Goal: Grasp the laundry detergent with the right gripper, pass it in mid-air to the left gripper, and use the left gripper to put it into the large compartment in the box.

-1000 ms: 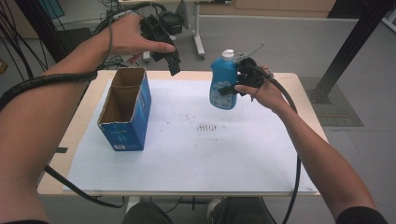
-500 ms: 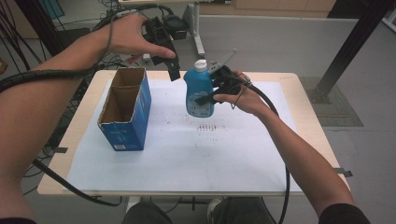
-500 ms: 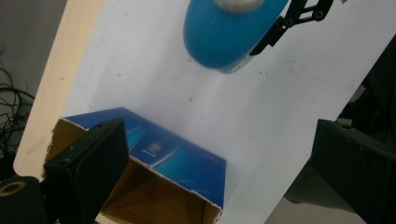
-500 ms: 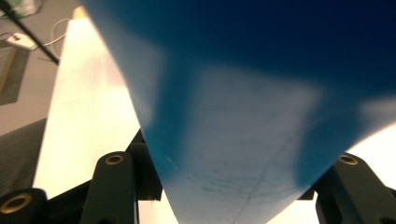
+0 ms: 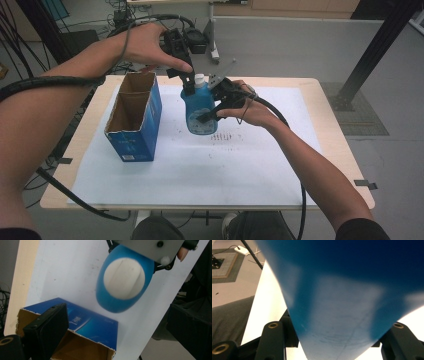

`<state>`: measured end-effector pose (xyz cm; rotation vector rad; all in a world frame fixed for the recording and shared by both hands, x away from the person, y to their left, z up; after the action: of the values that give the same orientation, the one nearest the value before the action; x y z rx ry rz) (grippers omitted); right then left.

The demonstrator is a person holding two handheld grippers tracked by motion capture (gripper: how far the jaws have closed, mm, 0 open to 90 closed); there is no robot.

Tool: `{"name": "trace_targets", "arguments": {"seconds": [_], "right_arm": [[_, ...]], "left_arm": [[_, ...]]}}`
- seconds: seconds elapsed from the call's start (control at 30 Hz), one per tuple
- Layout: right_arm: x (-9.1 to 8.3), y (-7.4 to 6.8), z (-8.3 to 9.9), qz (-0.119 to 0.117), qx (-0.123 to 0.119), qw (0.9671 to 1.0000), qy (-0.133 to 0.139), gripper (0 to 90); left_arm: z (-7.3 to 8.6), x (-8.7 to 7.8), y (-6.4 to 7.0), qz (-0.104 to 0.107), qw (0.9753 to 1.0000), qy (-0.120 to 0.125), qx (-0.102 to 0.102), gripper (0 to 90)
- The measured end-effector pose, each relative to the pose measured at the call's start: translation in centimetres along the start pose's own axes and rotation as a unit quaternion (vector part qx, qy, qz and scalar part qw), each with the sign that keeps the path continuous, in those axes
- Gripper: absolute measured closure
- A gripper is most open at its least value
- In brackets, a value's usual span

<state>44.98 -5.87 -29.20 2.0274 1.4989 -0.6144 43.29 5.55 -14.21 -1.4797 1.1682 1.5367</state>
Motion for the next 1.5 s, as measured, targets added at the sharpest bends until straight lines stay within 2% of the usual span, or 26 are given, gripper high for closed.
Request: {"name": "trace_targets", "arguments": {"seconds": [0.2,0.4,0.57,1.17,1.5], "right_arm": [[0.1,-0.6,-0.4,-0.01,-0.004,0.9999,0.01,44.0],[0.2,-1.1,-0.8,-0.022,-0.004,0.9995,0.022,44.0],[0.2,-1.5,-1.2,-0.026,-0.013,0.9992,0.029,44.0],[-0.2,-2.1,-2.1,-0.029,-0.024,0.9983,0.045,44.0],[-0.6,-1.9,-2.3,-0.027,-0.028,0.9975,0.059,44.0]], "left_arm": [[-0.2,0.5,0.2,0.008,0.9999,-0.009,0.01,5.0],[-0.1,1.0,0.4,0.013,0.9997,-0.012,0.014,5.0],[0.0,1.1,0.4,0.015,0.9997,-0.012,0.015,4.9],[-0.4,2.4,0.7,0.024,0.999,-0.028,0.026,4.9],[-0.3,2.7,0.7,0.026,0.9991,-0.021,0.027,5.0]]}}
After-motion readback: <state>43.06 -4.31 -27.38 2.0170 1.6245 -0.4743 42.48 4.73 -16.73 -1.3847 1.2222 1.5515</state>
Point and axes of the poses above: each handheld gripper's, and its own axes: x roughly forward along the jaws, z roughly out of its underside, y roughly to its right, the point moved 2 cm from there along x, roughly forward along the jaws, and after that the axes turned 14 degrees about z, right-handed, at the moved point
